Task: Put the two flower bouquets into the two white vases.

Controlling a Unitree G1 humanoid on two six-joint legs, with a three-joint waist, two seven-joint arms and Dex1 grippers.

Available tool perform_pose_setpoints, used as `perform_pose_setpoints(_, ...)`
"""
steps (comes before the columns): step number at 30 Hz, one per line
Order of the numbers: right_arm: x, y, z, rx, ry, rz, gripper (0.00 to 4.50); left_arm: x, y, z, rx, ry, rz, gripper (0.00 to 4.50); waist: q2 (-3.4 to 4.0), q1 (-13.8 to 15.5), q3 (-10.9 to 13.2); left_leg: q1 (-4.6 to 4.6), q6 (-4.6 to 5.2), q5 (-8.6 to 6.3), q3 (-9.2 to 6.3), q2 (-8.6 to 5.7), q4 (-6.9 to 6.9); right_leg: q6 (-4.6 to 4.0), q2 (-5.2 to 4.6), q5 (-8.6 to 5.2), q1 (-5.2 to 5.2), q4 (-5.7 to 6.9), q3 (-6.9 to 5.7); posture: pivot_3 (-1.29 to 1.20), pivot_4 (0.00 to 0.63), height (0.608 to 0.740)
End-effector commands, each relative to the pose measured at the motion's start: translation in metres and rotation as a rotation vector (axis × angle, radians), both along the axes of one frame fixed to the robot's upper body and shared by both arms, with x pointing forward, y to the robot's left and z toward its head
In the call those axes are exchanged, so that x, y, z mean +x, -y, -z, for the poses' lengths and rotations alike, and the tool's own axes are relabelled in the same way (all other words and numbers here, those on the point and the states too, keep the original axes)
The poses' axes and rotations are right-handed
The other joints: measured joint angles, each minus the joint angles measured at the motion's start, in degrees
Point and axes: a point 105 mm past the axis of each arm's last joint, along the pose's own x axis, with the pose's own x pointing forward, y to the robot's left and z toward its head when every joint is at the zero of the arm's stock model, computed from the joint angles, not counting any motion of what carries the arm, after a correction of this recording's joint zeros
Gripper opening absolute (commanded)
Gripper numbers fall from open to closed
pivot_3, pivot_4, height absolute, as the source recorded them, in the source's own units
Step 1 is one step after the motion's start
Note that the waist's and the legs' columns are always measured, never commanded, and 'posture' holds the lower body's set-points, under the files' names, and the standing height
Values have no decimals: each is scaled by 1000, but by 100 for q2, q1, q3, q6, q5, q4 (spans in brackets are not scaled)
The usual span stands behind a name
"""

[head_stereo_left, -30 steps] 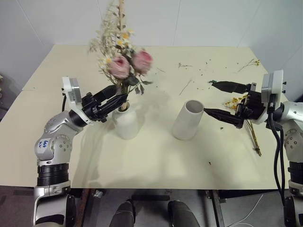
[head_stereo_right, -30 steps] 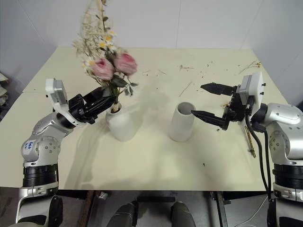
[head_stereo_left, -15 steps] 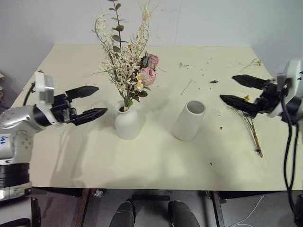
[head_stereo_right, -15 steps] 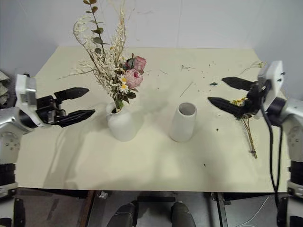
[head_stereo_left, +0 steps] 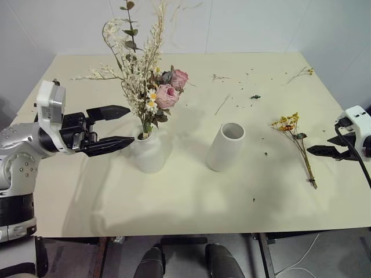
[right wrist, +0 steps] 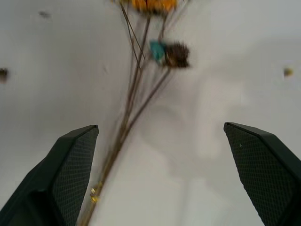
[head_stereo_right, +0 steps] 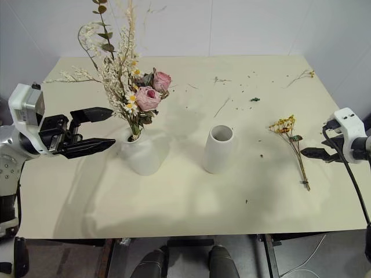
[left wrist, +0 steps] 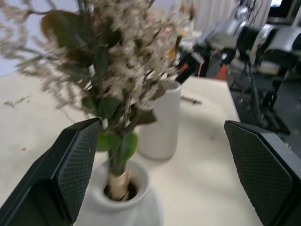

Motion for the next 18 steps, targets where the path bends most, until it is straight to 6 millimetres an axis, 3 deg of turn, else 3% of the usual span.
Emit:
perform_pose_setpoints(1,3,4,3,-1,-28,5,4500,-13,1,-9,-23,47,-8,4477,0,-6,0,1,0,0,1,0,1,0,0,0,0,2,1,0,150,740)
perform_pose_setpoints(7,8,-2,23,60,-101,17,4500,-20,-4,-15,-52,56,-52,4477,0,25,0,3,-2,1,3,-2,10,2,-1,2,4,7,4,0,150,740)
perform_pose_setpoints(11,8,-2,33,9,-142,-5,4500,-22,-4,-15,-50,58,-64,4477,0,27,0,4,-2,1,3,-3,12,4,-1,3,7,5,5,0,150,740)
perform_pose_setpoints(14,11,1,37,-20,-137,17,3876,-23,-3,-16,-49,61,-64,4500,0,26,0,5,-3,2,2,-3,13,4,0,3,8,7,5,0,150,740)
perform_pose_setpoints(18,14,-4,35,-7,-130,0,2577,-22,-1,-17,-47,64,-57,4500,-1,17,-1,8,-3,2,2,-3,19,6,0,5,15,8,5,0,150,740)
